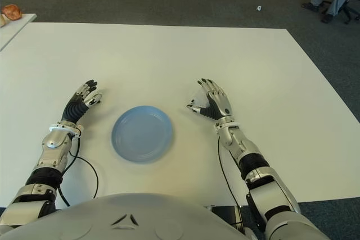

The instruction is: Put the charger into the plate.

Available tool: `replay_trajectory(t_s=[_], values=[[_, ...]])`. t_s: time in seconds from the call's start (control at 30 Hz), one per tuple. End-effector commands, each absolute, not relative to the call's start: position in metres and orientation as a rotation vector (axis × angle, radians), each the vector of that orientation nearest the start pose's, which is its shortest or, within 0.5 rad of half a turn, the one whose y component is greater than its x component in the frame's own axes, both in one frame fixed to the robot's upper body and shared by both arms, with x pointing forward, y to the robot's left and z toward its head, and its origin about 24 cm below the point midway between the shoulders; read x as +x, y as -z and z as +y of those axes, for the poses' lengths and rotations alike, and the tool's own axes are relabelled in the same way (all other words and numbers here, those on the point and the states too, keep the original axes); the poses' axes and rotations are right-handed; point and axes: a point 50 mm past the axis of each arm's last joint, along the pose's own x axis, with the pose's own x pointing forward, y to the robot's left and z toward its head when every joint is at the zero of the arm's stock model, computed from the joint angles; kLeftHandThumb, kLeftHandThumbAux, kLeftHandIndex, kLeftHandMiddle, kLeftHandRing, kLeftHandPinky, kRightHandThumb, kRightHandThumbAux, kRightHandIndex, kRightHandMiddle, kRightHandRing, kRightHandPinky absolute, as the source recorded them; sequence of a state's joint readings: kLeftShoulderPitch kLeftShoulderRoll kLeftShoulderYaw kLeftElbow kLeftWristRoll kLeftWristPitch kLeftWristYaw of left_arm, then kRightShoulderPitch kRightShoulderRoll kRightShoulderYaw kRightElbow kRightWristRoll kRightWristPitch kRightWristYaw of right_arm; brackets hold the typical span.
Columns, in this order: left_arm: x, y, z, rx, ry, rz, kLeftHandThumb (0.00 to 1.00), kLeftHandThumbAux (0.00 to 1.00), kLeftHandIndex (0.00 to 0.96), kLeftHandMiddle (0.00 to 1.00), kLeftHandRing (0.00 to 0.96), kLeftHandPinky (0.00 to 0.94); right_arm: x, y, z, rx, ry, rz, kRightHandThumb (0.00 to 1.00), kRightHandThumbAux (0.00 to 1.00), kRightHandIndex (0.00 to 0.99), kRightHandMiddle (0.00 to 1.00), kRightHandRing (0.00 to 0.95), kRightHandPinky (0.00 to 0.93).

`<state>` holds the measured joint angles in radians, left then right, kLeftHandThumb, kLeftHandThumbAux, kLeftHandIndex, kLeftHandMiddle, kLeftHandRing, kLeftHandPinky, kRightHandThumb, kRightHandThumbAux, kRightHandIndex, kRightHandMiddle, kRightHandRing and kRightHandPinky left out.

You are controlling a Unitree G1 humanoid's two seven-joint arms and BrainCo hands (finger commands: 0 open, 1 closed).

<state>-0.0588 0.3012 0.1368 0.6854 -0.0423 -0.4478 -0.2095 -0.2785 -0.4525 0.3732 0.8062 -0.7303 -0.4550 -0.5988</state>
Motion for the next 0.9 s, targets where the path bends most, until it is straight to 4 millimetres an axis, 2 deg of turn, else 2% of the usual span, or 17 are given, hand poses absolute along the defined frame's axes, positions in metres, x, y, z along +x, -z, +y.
replay_trajectory(t_s=[0.03,0.3,0.9], values=[[0.215,0.049,0.261,0.235,0.026,0.292,0.0,0.563,0.045,0.093,0.068,0.032,0.26,0.033,-0.205,-1.171,-0.161,-0.135,0.209,0.399,0.0,0.0,0.0,0.0],[0.215,0.048,0.264,0.235,0.031,0.3,0.0,0.567,0.048,0.097,0.073,0.036,0.262,0.038,-0.205,-1.166,-0.171,-0.099,0.232,0.414,0.0,0.0,0.0,0.0],[0.213,0.048,0.269,0.222,0.037,0.3,0.0,0.56,0.04,0.107,0.082,0.045,0.27,0.044,-0.21,-1.193,-0.197,-0.014,0.219,0.441,0.0,0.0,0.0,0.0]])
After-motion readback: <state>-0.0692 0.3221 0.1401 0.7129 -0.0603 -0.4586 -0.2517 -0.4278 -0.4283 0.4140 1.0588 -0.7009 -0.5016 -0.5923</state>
